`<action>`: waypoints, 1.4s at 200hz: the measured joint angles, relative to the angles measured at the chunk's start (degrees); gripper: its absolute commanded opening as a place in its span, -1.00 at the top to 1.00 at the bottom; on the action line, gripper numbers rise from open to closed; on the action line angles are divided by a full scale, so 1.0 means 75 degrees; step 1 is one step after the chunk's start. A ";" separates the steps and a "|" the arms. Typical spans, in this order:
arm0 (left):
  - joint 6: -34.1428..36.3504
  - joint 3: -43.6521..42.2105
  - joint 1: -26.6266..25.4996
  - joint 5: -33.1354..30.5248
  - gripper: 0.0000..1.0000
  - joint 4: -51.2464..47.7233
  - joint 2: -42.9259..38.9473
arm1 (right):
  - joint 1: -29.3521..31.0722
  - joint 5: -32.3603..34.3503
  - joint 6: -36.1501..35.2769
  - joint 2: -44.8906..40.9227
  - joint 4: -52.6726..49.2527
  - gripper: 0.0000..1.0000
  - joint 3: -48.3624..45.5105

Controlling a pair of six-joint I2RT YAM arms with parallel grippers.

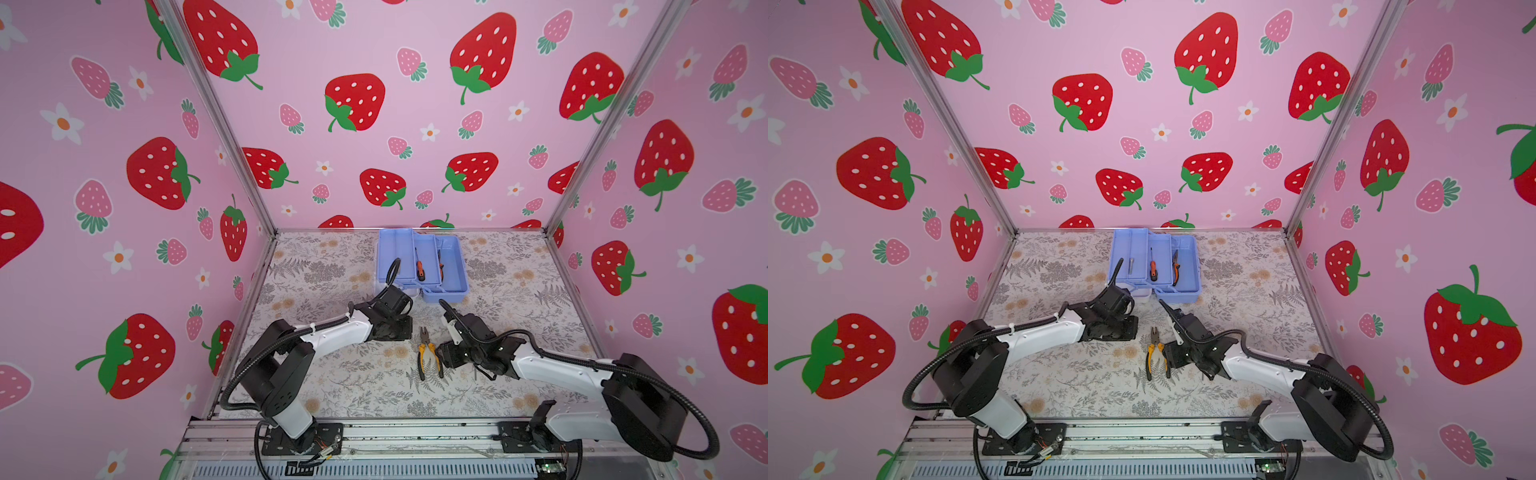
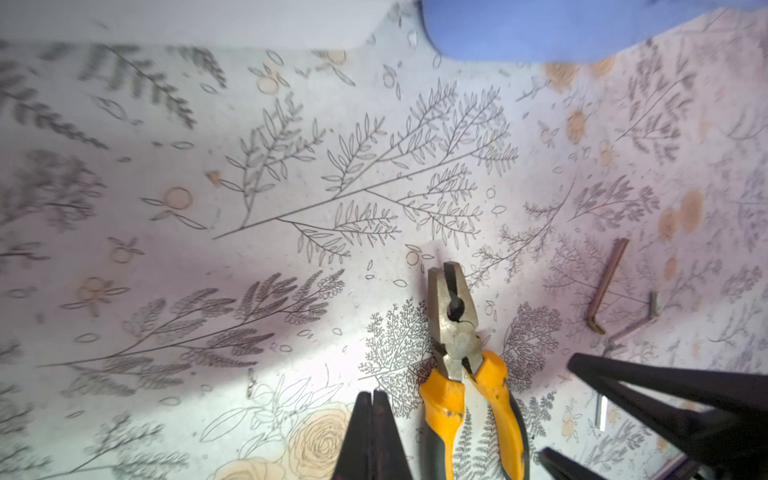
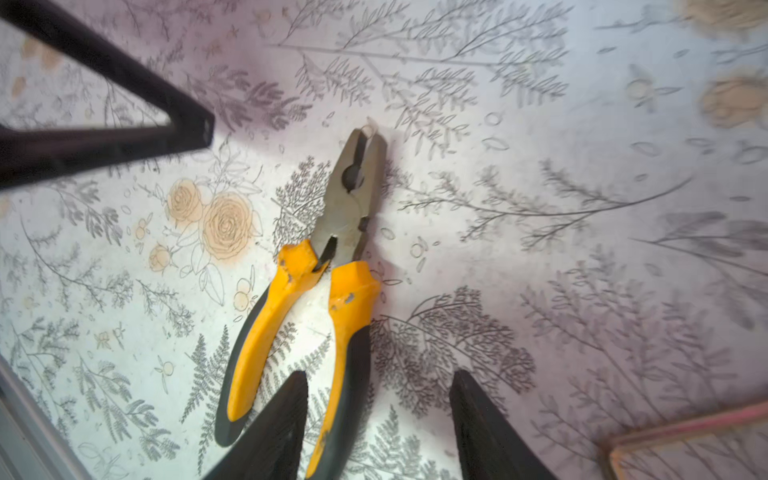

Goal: Pack the tool kit
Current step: 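Grasp the yellow-black pliers handles with the right gripper while the left gripper withdraws, then lift the pliers with the right gripper and carry them over the box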

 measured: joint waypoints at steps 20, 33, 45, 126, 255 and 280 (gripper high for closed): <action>-0.0003 -0.0350 0.0201 -0.0271 1.00 -0.0157 -0.0729 | 0.0361 0.0300 0.0064 0.0455 -0.0023 -0.13 0.0198; -0.0017 -0.0597 0.0367 -0.0490 0.95 -0.0286 -0.1274 | 0.0516 0.0481 0.0128 0.0694 -0.0052 -0.08 0.0309; -0.0050 -0.0839 0.0536 -0.0740 0.91 -0.0440 -0.1880 | 0.0615 0.0624 0.0172 0.0877 -0.0073 -0.02 0.0385; -0.0592 -0.1772 0.1486 -0.3334 0.73 -0.2949 -0.7627 | 0.0825 0.1282 0.0533 0.1209 -0.0050 0.73 0.0565; -0.1189 -0.1515 0.1600 -0.5147 0.69 -0.4972 -0.8422 | -0.0149 0.1597 -0.0565 -0.0659 -0.0845 0.91 0.2022; -0.1151 -0.1751 0.1620 -0.4744 0.69 -0.4520 -0.7784 | -0.0769 0.1711 -0.0909 -0.0746 -0.0947 0.91 0.2611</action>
